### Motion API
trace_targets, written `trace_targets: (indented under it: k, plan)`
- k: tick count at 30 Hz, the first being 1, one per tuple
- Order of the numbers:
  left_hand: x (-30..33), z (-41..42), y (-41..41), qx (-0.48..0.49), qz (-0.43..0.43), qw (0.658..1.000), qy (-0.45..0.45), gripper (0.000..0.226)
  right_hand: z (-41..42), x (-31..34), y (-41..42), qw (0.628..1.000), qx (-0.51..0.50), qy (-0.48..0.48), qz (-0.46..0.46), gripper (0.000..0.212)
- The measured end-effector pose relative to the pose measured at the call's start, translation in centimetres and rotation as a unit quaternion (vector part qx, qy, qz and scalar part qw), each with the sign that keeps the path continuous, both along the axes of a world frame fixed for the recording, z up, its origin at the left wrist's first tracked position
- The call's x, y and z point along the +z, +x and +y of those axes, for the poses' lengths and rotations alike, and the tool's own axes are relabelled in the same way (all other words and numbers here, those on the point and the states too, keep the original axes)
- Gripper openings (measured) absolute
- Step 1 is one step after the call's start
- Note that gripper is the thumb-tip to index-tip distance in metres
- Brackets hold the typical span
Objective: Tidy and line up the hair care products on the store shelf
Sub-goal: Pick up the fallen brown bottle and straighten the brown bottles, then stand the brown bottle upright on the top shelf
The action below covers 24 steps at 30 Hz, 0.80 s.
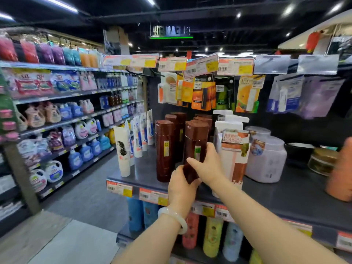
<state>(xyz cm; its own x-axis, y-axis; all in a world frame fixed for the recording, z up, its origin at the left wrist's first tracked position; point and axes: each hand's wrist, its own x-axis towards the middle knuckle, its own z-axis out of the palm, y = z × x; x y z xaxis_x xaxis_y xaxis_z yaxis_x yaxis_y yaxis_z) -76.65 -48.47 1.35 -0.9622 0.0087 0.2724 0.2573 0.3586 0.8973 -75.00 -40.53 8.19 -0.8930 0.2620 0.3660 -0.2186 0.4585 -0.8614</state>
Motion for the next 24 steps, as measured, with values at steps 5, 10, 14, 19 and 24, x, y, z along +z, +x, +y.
trace_targets:
  k: [5, 10, 14, 19, 24]
  plan:
    - [-1.1, 0.3, -0.9, 0.008, -0.011, 0.999, -0.048, 0.033, 0.3, -1.9, -0.4, 0.997, -0.022, 0.031, -0.066, 0.053]
    - [-0.9, 0.3, -1.4, 0.042, -0.004, 0.995, -0.093, 0.028, 0.1, -2.8, -0.8, 0.991, -0.029, 0.057, -0.117, 0.051]
    - [-1.0, 0.5, -1.5, 0.043, -0.022, 0.994, -0.097, 0.032, 0.3, -3.0, -0.7, 0.990, -0.020, 0.065, -0.125, 0.044]
    - [-0.9, 0.4, -1.2, 0.030, -0.038, 0.996, -0.080, 0.033, 0.3, -3.2, -0.6, 0.986, -0.015, 0.072, -0.152, 0.052]
    - [-1.5, -0.3, -0.7, 0.007, 0.003, 0.997, -0.083, 0.058, 0.2, -3.3, 0.5, 0.985, -0.004, 0.062, -0.163, 0.051]
